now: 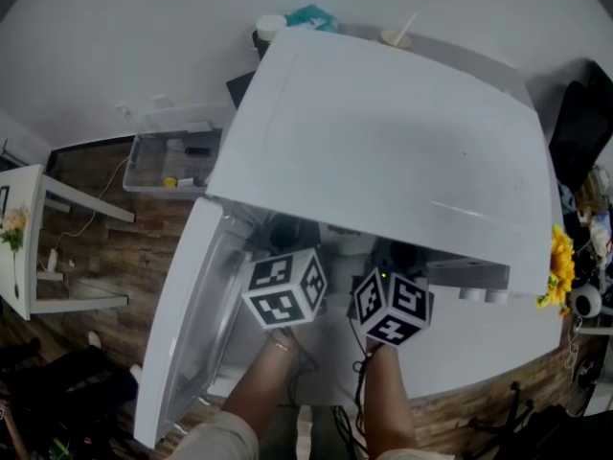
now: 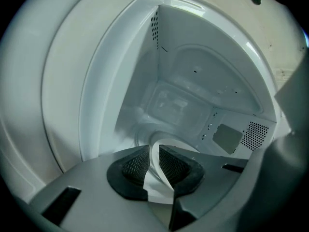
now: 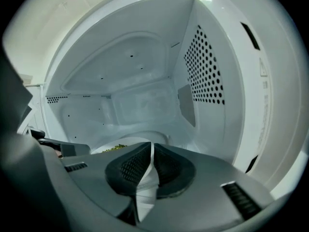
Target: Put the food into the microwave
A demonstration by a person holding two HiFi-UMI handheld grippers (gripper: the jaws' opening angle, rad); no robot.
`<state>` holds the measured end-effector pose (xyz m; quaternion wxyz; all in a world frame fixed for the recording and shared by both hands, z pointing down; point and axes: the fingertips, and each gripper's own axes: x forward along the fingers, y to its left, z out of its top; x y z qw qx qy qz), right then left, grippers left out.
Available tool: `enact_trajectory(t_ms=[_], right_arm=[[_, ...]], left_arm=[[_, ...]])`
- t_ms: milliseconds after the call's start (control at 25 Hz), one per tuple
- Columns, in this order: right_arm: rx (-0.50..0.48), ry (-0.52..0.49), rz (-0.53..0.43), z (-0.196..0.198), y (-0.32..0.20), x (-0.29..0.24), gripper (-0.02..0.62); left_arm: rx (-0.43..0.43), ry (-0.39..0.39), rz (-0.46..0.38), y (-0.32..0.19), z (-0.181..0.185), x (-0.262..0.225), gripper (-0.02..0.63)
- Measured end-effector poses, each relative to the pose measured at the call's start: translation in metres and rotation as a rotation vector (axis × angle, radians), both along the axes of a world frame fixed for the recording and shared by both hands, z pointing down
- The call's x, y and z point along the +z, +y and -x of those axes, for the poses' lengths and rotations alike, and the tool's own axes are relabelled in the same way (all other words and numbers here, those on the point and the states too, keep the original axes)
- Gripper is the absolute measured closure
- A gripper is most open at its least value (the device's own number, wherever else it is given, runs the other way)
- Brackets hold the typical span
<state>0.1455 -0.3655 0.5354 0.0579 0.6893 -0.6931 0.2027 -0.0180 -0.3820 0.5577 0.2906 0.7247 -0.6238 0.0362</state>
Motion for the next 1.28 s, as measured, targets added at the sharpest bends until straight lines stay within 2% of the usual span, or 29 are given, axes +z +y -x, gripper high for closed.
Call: enact_trajectory(t_ms=[280,400,560,640,840,1120,1280], right_arm=[[-0.029,-0.058,-0.116,0.005,0.016,-0.022,0.575],[-0.061,-0.047,-0.100,0.009,0.027,-0.021,0.575],[-0.104,-0.039,-0.069,0.014,0.045,-0.023,0.577],[-0.127,-0.032,-0.054,0.014,0.056,-0.026,0.577],[-0.159,0.000,-0.028,0.008,0.085,-0.036,0.577],[-0.204,0.001,-0.023,0.009,0.131,-0.064,0.577],[-0.233,-0.021,-0.032,0.014,0.157,-0.083,0.577]], left_arm=[[-0.011,-0.056,-0.065,0.032,0.000,-0.017,0.534],[0.025,-0.073,-0.075,0.049,-0.004,-0.020,0.534],[0.071,-0.069,-0.044,0.067,-0.010,-0.017,0.535],[0.084,-0.084,-0.037,0.077,-0.011,-0.021,0.597],[0.124,-0.107,-0.042,0.103,-0.020,-0.037,0.597],[0.172,-0.141,-0.099,0.150,-0.037,-0.077,0.597],[0.204,-0.133,-0.117,0.175,-0.041,-0.099,0.597]])
